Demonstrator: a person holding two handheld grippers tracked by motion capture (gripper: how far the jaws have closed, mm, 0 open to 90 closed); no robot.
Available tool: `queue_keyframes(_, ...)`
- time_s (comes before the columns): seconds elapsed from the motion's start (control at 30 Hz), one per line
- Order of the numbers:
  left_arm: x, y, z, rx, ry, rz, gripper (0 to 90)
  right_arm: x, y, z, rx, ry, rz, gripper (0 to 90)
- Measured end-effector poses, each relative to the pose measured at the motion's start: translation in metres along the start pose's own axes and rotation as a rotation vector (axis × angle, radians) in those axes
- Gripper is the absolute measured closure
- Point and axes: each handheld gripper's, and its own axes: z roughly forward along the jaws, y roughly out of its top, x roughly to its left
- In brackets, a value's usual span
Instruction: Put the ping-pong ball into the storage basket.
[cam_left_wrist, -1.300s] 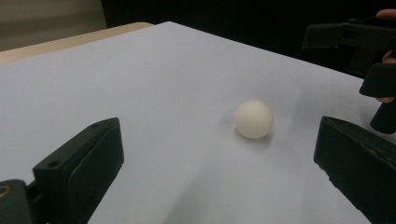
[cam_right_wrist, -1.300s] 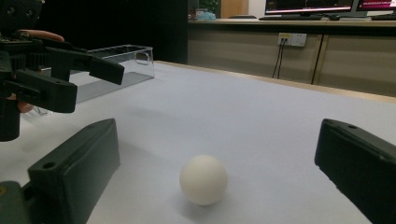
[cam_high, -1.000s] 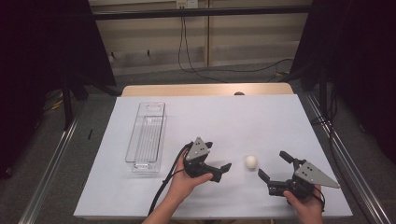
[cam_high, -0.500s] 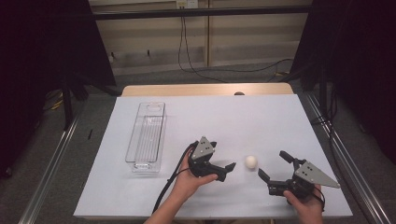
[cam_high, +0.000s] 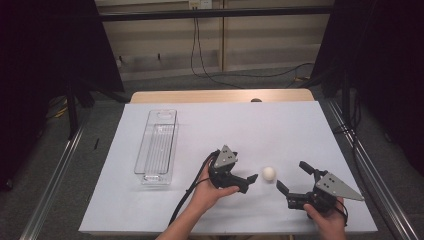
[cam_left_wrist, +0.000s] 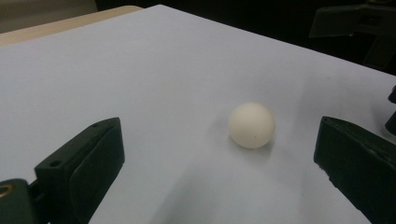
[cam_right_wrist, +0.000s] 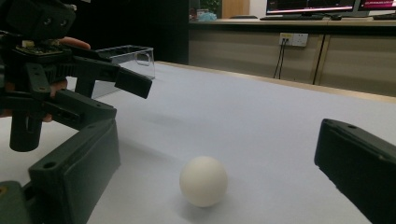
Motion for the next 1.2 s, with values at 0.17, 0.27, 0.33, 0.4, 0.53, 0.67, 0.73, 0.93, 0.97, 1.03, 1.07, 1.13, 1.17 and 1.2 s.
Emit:
queue_keyframes(0.17,-0.001,0.000,0.004,0.011,-0.005,0.005,2.0,0.000,0.000,0.000,0.001,0.003,-0.008,0.0)
queue_keyframes(0.27,-0.001,0.001,0.006,0.013,0.006,0.008,1.9,0.000,0.000,0.000,0.004,0.007,-0.008,0.0)
queue_keyframes(0.33,-0.002,0.001,0.007,0.021,0.001,0.014,1.9,-0.001,0.000,0.001,0.003,0.007,-0.009,0.0)
queue_keyframes(0.4,-0.002,0.002,0.009,0.022,-0.001,0.017,1.9,0.000,0.000,0.001,0.005,0.007,-0.008,0.0)
queue_keyframes(0.53,-0.003,0.001,0.012,0.032,-0.001,0.013,2.0,-0.001,0.000,0.001,0.003,0.007,-0.011,0.0)
queue_keyframes(0.67,-0.004,0.002,0.014,0.036,-0.004,0.020,2.1,-0.001,0.000,0.001,0.004,-0.001,-0.003,0.0)
queue_keyframes(0.73,-0.004,0.001,0.016,0.035,-0.005,0.017,2.1,-0.002,0.000,0.001,0.004,-0.002,-0.004,0.0)
queue_keyframes(0.93,-0.005,0.001,0.019,0.037,-0.001,0.023,2.3,-0.002,0.000,0.001,0.003,-0.006,-0.004,0.0)
queue_keyframes(0.97,-0.005,0.002,0.019,0.047,0.000,0.029,2.3,-0.002,0.000,0.001,0.003,-0.006,-0.004,0.0)
queue_keyframes(1.03,-0.005,0.001,0.021,0.045,-0.006,0.024,2.3,-0.002,0.000,0.001,0.001,-0.007,-0.004,0.0)
queue_keyframes(1.07,-0.005,0.001,0.022,0.036,-0.008,0.026,2.3,-0.002,0.000,0.001,0.001,-0.006,-0.005,0.0)
queue_keyframes(1.13,-0.005,0.001,0.023,0.044,-0.010,0.026,2.3,-0.002,0.000,0.001,0.001,-0.005,-0.005,0.0)
queue_keyframes(1.17,-0.005,0.000,0.024,0.038,-0.008,0.024,2.3,-0.002,0.000,0.001,0.001,-0.005,-0.003,0.0)
queue_keyframes(1.2,-0.006,0.001,0.024,0.048,-0.006,0.022,2.3,-0.002,0.000,0.001,0.003,-0.004,0.000,0.0)
